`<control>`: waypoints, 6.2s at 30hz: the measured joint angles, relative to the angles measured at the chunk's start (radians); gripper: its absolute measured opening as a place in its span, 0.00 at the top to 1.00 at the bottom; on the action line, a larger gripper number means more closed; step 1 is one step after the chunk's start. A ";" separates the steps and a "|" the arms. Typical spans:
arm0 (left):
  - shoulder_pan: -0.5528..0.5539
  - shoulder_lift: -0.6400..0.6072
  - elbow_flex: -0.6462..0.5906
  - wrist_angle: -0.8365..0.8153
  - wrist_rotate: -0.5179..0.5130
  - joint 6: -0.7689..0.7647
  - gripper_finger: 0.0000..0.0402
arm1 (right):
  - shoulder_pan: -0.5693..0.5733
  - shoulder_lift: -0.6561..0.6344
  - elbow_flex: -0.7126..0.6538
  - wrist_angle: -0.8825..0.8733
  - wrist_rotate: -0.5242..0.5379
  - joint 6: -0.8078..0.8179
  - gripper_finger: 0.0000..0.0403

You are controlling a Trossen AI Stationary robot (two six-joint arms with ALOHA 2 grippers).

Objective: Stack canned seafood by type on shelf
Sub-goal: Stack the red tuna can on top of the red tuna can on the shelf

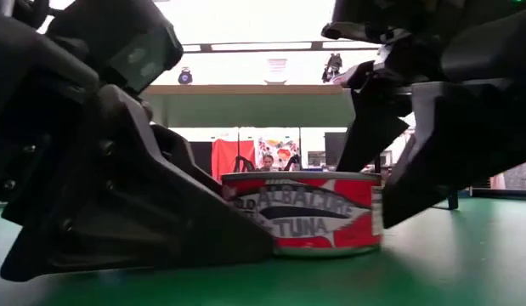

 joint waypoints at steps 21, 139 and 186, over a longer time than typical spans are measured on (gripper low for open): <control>0.004 0.017 0.005 0.059 -0.032 0.019 0.18 | 0.000 0.012 -0.009 -0.013 -0.019 0.065 0.05; 1.089 -0.420 0.472 -0.969 1.218 0.679 0.06 | -0.787 -0.575 0.037 -0.094 -0.447 -0.629 0.83; 0.806 -0.781 0.338 -1.284 0.903 0.604 0.01 | -0.778 -0.561 0.000 -0.088 -0.432 -0.687 0.92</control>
